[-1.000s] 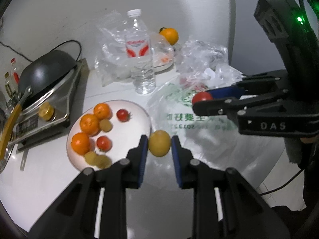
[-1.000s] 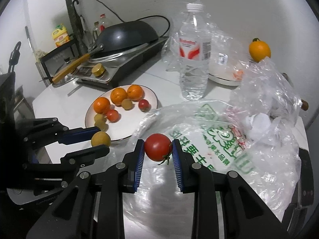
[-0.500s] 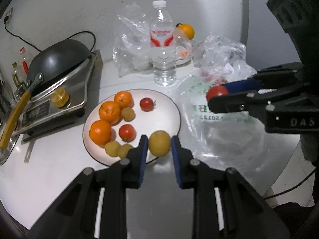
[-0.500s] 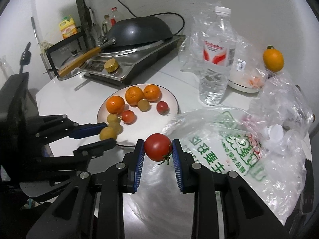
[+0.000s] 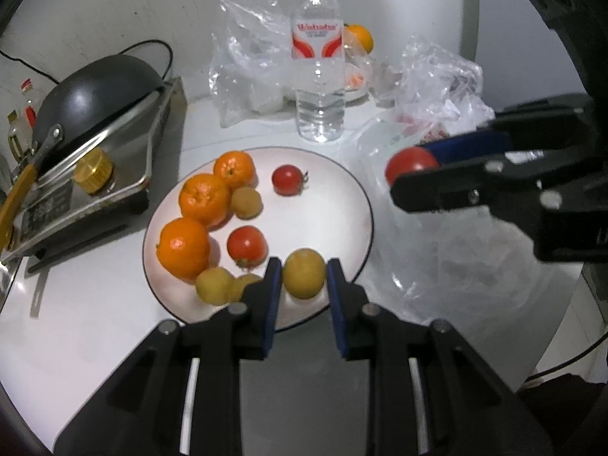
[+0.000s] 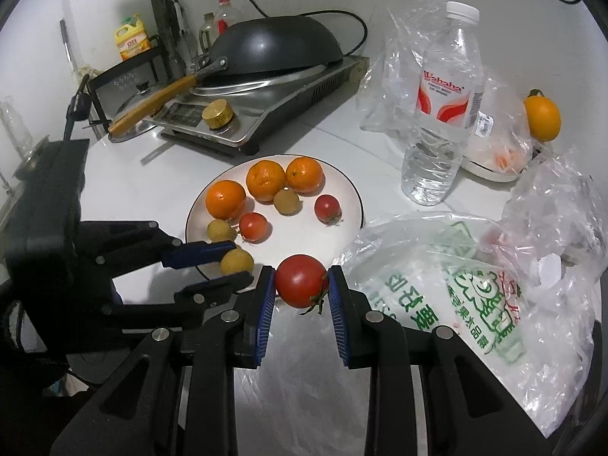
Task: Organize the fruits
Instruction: 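Carry the yellow-green fruit to the plate with the left gripper while the right gripper carries the tomato, then release the yellow-green fruit and tomato onto the plate with both grippers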
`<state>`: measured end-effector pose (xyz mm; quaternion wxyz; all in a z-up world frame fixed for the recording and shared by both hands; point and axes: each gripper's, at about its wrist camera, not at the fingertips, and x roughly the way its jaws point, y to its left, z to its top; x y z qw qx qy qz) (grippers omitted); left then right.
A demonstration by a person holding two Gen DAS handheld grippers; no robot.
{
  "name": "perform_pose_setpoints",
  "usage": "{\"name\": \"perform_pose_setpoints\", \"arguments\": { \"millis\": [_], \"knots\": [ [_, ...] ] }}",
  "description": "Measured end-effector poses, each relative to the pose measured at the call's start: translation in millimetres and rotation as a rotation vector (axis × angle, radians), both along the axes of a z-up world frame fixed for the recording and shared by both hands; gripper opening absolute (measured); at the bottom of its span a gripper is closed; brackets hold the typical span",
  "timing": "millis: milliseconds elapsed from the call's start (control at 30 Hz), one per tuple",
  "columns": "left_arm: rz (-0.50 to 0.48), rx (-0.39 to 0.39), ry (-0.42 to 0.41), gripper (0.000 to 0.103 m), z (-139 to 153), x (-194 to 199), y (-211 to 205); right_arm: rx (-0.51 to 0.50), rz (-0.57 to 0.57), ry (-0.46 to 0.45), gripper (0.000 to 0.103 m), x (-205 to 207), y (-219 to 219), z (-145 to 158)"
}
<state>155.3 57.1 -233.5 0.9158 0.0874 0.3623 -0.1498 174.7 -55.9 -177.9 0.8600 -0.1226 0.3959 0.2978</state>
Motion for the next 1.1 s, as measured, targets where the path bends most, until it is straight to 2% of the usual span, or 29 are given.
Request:
{"name": "perform_pose_setpoints", "arguments": {
  "millis": [233,500,833,1100],
  "knots": [
    [-0.014,-0.002,0.008,0.026,0,1,6,-0.011,0.004,-0.004,0.030,11,13,-1],
    [-0.001,-0.048,0.027,0.026,-1,3,15,-0.044,0.021,0.000,0.030,18,32,-11],
    [0.024,-0.124,-0.009,0.026,10,-4,35,-0.070,0.026,0.013,0.030,30,46,-20],
    [0.063,-0.147,-0.029,0.026,14,-8,53,-0.097,0.031,0.054,0.030,41,56,-36]
  ]
}}
